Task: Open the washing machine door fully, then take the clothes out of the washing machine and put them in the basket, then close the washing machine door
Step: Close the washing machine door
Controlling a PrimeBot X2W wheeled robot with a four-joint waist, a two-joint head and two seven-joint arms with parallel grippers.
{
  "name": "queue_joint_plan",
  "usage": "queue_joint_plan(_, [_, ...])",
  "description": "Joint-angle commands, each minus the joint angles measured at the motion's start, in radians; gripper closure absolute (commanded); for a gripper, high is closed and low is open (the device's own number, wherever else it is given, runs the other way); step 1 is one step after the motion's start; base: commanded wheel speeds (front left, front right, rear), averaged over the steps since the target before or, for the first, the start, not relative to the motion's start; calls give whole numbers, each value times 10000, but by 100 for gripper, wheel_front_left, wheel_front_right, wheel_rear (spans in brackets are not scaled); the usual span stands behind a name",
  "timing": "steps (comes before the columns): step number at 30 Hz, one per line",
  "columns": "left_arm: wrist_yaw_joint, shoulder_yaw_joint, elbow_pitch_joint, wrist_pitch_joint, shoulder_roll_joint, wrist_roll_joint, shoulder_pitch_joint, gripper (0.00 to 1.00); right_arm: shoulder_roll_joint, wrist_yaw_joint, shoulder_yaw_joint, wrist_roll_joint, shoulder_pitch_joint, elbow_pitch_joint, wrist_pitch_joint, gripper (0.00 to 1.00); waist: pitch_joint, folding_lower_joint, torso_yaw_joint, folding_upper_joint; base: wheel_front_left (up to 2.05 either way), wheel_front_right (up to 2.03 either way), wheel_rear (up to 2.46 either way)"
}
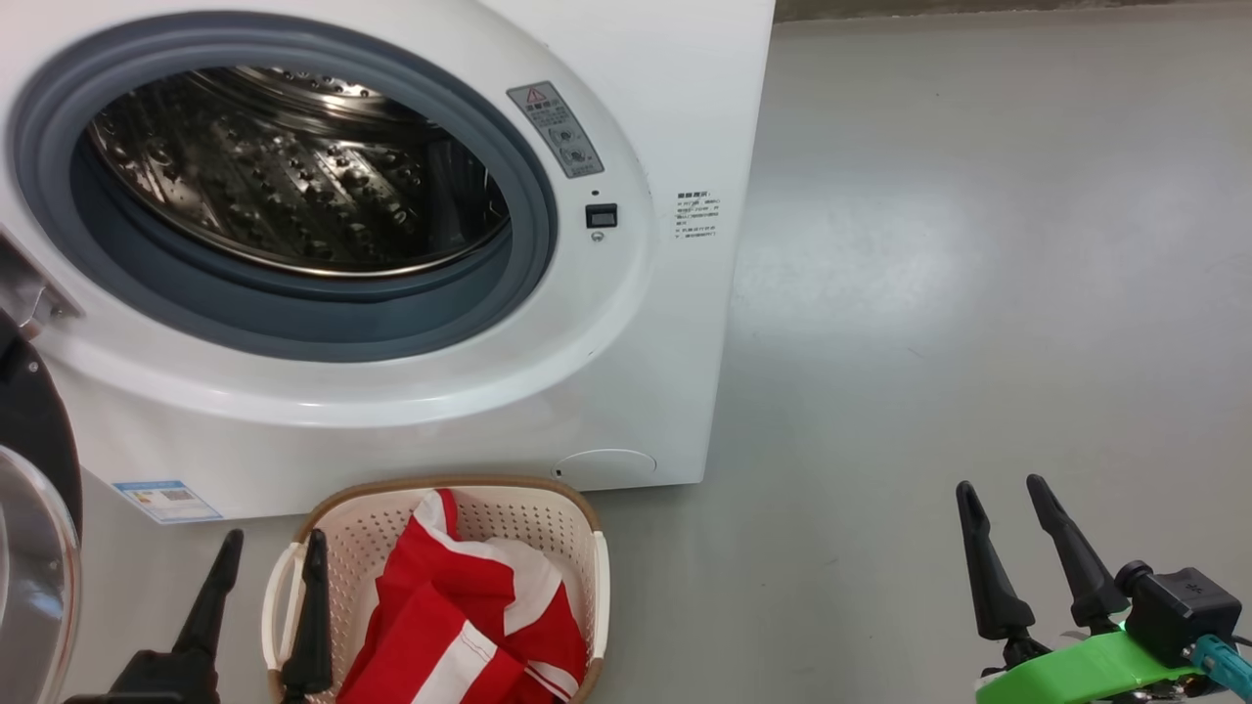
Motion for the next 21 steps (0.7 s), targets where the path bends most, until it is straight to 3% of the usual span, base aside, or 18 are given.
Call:
queue_joint_plan(1, [93, 249, -324, -49, 107, -115, -69, 0, -91, 65, 201, -51, 19, -264, -65, 0, -3, 0, 3, 0, 0, 0, 0])
queue_joint_plan(21, [348, 70, -505, -49, 103, -148, -30, 0, -48, 65, 245, -35, 51, -260, -65, 0, -45, 0, -59, 0, -8, 8, 0])
